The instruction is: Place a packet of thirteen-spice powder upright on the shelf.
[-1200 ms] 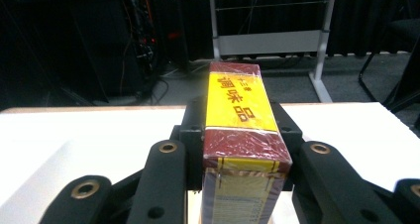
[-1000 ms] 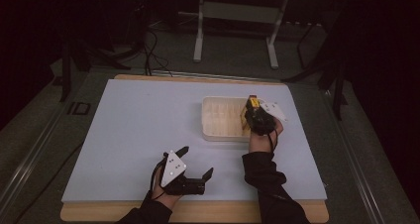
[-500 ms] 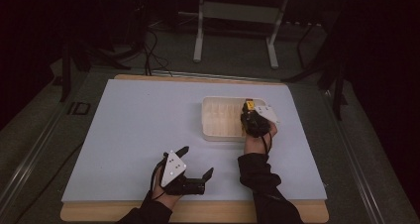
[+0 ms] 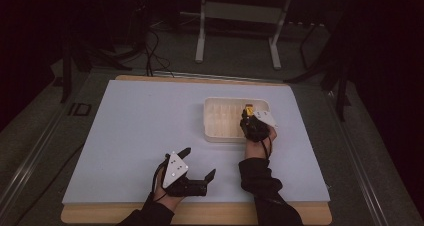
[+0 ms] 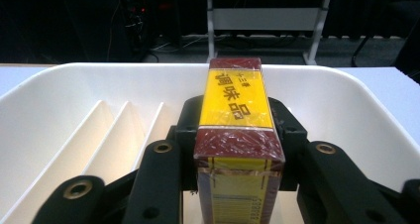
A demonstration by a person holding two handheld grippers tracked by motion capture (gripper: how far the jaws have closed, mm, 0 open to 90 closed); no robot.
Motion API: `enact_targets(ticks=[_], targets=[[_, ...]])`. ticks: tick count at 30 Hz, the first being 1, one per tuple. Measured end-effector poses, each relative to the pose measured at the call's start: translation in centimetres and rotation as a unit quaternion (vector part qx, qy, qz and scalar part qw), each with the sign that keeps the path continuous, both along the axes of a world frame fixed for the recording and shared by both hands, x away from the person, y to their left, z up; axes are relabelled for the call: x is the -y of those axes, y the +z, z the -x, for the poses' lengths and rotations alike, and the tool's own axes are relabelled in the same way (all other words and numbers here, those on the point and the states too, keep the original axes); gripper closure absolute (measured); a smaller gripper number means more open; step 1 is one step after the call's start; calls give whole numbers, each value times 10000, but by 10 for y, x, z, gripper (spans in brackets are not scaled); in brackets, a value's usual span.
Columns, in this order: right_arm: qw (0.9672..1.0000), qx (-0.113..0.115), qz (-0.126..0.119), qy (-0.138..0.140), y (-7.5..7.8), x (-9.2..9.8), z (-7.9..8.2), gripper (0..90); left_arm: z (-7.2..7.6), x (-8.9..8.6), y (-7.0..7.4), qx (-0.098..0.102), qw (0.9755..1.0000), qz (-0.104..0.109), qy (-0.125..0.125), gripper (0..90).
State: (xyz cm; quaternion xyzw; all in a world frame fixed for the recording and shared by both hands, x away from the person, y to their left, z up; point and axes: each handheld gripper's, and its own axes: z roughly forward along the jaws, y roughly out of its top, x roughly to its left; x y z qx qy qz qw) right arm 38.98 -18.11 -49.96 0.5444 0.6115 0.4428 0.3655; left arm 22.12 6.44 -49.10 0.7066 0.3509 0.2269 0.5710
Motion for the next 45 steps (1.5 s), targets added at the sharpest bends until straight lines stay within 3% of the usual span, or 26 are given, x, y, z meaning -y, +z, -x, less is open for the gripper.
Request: enact_targets(ticks=[3,9,14,18,22,25,31,34,38,45], targets=[[9999,-73,-36,85,3,4,0,632,0,0,0,0,10000,-8,13,18],[9994,93,-40,318,14,11,5,537,-1,0,0,-12,10000,-26,18,18],[9984,99,13,563,29,17,6,463,-1,0,0,-20,10000,-23,11,18],[9973,33,60,736,40,22,5,418,-1,0,0,-21,10000,-30,24,18],[9954,-106,-101,949,45,29,4,349,-1,0,0,-16,10000,-36,14,18],[9935,-179,-253,1097,48,35,2,273,-1,0,0,-21,10000,-26,25,18],[9846,-224,-747,1565,57,46,8,174,-1,-1,0,-18,10000,-7,26,18],[9842,-37,-680,1631,61,49,15,160,-1,-1,0,-32,10000,-13,9,18],[9814,57,-614,1818,67,55,25,159,-2,-1,0,-38,10000,-11,5,18],[9741,-18,-223,2248,68,57,46,160,-2,-1,0,-51,10000,-7,0,18]])
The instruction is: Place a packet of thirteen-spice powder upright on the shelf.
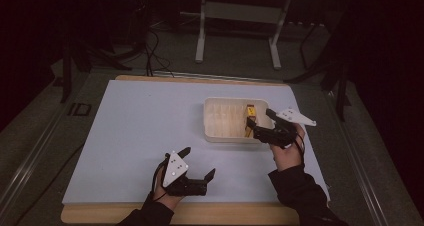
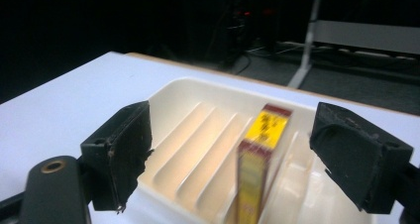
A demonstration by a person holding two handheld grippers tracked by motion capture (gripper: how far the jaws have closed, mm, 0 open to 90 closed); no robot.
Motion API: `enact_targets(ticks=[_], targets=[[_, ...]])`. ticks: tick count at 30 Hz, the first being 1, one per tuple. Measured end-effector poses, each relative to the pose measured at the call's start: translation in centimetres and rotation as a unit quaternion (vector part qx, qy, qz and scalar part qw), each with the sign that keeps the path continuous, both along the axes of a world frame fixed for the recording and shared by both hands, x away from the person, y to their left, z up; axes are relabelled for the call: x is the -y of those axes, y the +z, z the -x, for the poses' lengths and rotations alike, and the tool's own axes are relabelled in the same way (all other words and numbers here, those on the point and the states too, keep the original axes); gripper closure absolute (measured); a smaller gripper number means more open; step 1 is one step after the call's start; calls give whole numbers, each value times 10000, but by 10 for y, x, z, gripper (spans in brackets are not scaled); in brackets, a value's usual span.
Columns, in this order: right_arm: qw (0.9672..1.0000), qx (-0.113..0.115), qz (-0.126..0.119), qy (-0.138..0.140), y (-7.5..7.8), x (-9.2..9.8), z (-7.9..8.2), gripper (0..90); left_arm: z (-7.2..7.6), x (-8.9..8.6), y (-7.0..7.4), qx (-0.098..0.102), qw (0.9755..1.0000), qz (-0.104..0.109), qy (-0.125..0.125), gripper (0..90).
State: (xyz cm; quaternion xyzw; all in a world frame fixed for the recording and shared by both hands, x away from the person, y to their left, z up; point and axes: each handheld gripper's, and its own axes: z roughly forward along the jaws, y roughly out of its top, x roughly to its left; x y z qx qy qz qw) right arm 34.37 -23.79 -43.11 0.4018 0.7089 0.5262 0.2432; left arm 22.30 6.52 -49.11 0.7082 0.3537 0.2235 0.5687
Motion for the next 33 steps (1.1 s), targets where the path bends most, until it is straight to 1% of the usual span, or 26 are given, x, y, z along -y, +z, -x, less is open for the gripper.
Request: enact_targets(ticks=[2,5,11,16,18,23,27,30,31,33], targets=[[9999,36,63,82,0,2,7,159,0,0,0,4,10000,5,1,18],[9998,60,59,163,0,8,16,159,1,0,1,11,10000,11,-2,18],[9995,152,-31,291,-1,24,34,159,0,0,0,-8,10000,-10,-27,18],[9990,101,-43,435,-7,32,45,159,1,0,0,-7,10000,-10,-23,18],[9988,112,-87,461,-10,34,50,159,1,0,0,-6,10000,-4,-29,18],[9984,129,79,539,-15,36,61,159,1,0,1,3,10000,4,-36,18],[9976,97,191,652,-20,39,68,159,1,0,1,1,10000,2,-36,18],[9972,32,251,699,-25,42,72,160,1,0,1,-1,10000,4,-41,18],[9971,-23,278,713,-26,43,73,160,1,0,1,-3,10000,2,-42,18],[9965,-68,369,745,-30,44,75,160,1,0,1,-4,10000,2,-48,18]])
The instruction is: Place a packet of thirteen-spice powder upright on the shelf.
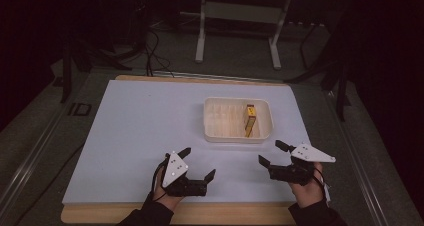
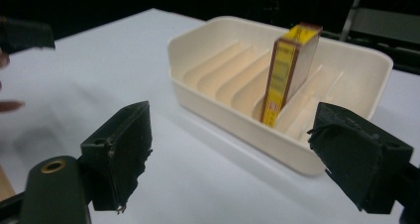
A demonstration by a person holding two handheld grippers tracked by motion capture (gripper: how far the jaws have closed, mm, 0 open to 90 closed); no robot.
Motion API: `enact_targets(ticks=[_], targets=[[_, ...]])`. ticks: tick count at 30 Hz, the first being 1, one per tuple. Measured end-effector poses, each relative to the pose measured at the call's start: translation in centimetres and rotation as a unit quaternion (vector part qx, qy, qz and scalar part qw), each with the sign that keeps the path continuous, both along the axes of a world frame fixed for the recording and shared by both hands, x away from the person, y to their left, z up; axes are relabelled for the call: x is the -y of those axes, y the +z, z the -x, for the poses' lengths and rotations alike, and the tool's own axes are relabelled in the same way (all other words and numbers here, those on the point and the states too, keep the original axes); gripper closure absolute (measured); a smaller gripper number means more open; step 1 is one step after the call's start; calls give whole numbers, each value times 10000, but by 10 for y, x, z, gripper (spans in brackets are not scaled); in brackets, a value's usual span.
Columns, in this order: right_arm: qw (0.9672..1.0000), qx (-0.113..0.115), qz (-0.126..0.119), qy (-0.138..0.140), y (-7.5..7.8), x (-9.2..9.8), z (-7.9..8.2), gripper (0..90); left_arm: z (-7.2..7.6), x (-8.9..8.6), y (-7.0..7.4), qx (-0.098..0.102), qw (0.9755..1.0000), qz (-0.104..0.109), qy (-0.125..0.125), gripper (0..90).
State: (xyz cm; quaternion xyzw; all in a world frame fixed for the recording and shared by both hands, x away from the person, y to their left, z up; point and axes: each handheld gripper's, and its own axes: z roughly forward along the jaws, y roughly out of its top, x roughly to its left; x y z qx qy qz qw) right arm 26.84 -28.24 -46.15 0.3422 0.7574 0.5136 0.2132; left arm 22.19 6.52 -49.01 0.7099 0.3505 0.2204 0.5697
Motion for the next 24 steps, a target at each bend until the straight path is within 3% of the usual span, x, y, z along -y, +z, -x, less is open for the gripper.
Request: enact_targets(ticks=[9,17,24], targets=[[9998,-131,112,-70,-9,13,8,159,0,0,0,-11,10000,-12,-24,18],[9991,-115,332,-256,-13,24,10,157,0,0,-1,-19,10000,-36,-41,18],[9990,-29,349,-267,-12,25,9,154,0,0,-1,-20,10000,-31,-48,18]])
